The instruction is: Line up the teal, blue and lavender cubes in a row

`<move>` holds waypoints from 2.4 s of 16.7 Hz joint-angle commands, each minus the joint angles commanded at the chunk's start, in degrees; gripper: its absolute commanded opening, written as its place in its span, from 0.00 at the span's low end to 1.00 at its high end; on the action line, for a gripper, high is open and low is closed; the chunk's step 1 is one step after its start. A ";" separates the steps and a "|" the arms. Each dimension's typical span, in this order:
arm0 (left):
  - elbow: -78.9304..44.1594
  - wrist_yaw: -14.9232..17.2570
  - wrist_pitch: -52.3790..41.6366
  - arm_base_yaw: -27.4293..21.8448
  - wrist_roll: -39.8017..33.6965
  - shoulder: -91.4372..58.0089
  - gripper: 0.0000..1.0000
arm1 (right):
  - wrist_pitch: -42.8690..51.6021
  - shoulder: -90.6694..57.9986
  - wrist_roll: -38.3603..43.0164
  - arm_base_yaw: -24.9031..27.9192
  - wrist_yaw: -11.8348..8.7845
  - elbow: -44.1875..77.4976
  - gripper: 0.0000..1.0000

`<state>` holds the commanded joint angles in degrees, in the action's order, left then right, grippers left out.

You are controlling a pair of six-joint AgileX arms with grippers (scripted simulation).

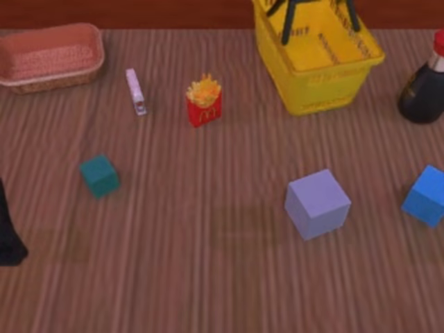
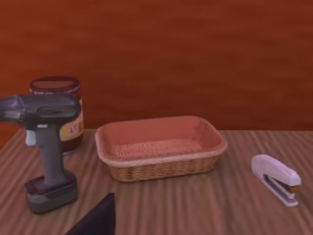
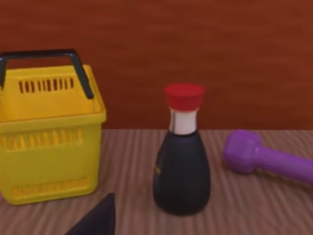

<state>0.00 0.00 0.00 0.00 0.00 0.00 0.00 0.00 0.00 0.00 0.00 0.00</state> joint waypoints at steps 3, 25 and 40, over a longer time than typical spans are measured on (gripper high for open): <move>-0.56 0.04 -0.40 -0.12 0.27 -0.57 1.00 | 0.00 0.00 0.00 0.00 0.00 0.00 1.00; -83.46 0.12 -58.13 -11.03 38.59 -107.19 1.00 | 0.00 0.00 0.00 0.00 0.00 0.00 1.00; -93.08 0.15 -60.81 -12.36 43.93 -122.42 1.00 | 0.00 0.00 0.00 0.00 0.00 0.00 1.00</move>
<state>-93.08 0.15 -60.81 -12.36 43.93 -122.42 0.00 0.00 0.00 0.00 0.00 0.00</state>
